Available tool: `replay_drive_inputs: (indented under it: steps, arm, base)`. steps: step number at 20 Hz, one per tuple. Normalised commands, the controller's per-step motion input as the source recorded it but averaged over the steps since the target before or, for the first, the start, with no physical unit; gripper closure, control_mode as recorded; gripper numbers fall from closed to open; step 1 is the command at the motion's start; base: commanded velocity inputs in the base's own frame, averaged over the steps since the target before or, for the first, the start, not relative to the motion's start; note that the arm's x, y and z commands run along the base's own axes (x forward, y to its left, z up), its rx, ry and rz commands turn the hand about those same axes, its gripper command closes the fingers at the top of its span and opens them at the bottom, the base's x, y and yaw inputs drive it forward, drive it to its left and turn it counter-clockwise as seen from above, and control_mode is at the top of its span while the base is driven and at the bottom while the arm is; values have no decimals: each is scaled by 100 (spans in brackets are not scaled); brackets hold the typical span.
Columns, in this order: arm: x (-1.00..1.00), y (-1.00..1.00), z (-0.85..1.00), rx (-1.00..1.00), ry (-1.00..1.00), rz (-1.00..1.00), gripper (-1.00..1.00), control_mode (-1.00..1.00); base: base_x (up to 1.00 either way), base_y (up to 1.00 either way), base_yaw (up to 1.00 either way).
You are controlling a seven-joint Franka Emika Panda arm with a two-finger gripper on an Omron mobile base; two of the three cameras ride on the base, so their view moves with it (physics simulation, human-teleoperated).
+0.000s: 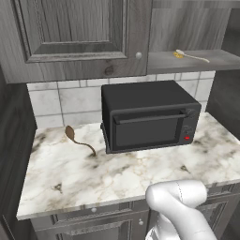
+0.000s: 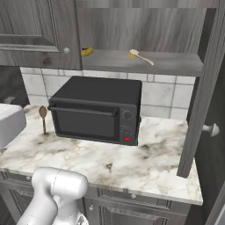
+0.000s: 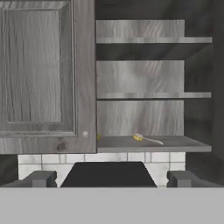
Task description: Pick the sponge and dish brush from the cabinet and place them on the counter.
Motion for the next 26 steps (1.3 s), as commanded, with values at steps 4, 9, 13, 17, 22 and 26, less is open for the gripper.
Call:
replay_drive_inputs:
  steps: [4, 9, 13, 17, 22, 26]
  arm:
    - [5, 40, 0, -2, 0, 0, -100, -100]
    - [7, 48, -2, -1, -12, 7, -100, -100]
    - [21, 17, -5, 8, -8, 11, -100, -100]
    - [25, 12, -3, 11, -10, 13, -100, -100]
    - [24, 0, 0, 6, -8, 6, -100, -100]
    - [5, 7, 0, 0, -9, -1, -100, -100]
  base:
    - [0, 0, 0]
    - [0, 0, 0]
    - [0, 0, 0]
    - [0, 0, 0]
    - [0, 0, 0]
    - [0, 0, 0]
